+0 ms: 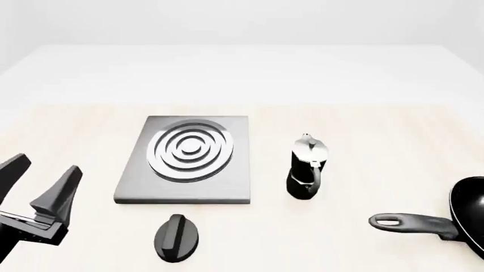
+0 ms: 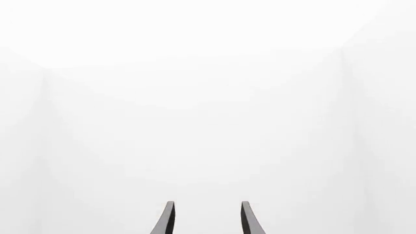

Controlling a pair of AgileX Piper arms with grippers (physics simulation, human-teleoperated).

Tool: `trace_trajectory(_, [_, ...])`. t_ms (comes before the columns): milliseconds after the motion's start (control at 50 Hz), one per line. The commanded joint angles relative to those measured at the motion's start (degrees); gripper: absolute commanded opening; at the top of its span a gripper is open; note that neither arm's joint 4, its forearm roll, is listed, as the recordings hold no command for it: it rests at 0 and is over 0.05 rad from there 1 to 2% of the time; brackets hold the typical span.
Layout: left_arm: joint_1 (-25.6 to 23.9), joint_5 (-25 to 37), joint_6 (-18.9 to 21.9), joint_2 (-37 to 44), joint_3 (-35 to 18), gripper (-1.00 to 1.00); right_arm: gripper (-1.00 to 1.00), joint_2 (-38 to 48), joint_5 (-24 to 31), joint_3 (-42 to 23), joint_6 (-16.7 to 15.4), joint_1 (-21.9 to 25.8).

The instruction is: Put the frying pan on the stove.

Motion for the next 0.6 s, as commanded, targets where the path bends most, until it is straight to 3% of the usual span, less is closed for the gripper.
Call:
trace_trajectory(20, [-4.99,-1.99,0.47,6.20,-4.67,1.00,1.00,0.00,3.17,-4.88,0.33,-0.02])
trace_trajectory(300, [-12.21,-6.63,0.73,15.42,-9.90,1.00,1.00,0.00,4.83,-7.36,0.72,-0.03])
trace_trajectory(360, [-14.77,-7.35,-1.01,17.72,-11.82,1.00,1.00,0.00,4.94,-7.51,0.81,-0.01])
trace_trajectory(600, [-21.62,-9.95,1.98,26.38,-17.28,1.00,1.00,0.00,6.28,-9.09,1.41,-0.33])
